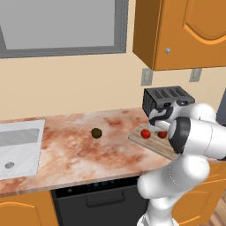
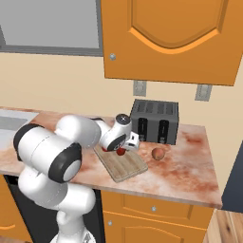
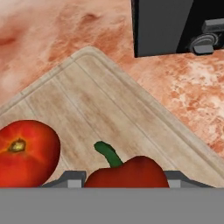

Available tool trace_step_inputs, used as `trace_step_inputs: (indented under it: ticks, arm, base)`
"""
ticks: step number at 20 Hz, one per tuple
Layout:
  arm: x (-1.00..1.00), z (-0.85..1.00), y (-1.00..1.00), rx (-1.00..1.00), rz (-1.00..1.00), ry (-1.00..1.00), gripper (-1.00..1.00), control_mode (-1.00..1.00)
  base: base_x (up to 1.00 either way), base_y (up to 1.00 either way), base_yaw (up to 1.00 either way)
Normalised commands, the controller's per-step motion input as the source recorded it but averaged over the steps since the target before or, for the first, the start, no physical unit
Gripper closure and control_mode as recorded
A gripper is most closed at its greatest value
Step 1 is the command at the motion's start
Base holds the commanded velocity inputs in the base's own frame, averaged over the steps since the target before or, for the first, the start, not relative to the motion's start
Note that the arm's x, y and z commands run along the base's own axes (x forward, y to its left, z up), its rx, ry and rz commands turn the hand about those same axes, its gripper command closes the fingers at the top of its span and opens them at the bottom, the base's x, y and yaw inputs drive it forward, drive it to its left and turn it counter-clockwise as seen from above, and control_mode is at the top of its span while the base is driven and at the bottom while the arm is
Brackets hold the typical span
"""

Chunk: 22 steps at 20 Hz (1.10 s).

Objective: Place the avocado, onion, tomato, and bell pepper on the cutting board.

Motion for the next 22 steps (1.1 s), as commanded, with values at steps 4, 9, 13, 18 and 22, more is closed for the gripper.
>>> trace_step_inputs:
  ticks: [4,9,13,18,22]
  arm:
    - [0.0,-0.17,0.0,0.0,0.0,0.0,1.0,-1.0]
    - [0.0,-0.18,0.0,0.0,0.0,0.0,1.0,-1.0]
    - [0.02,-0.19,0.0,0.0,0.0,0.0,1.0,-1.0]
    - [0.01,-0.21,0.0,0.0,0.0,0.0,1.0,-1.0]
    - [0.0,-0.24,0.01,0.0,0.0,0.03,-1.0,-1.0]
  base:
    - [0.0,0.0,0.0]
    - [0.0,0.0,0.0]
    - [0.0,0.0,0.0]
    - [0.0,0.0,0.0]
    - [0.0,0.0,0.0]
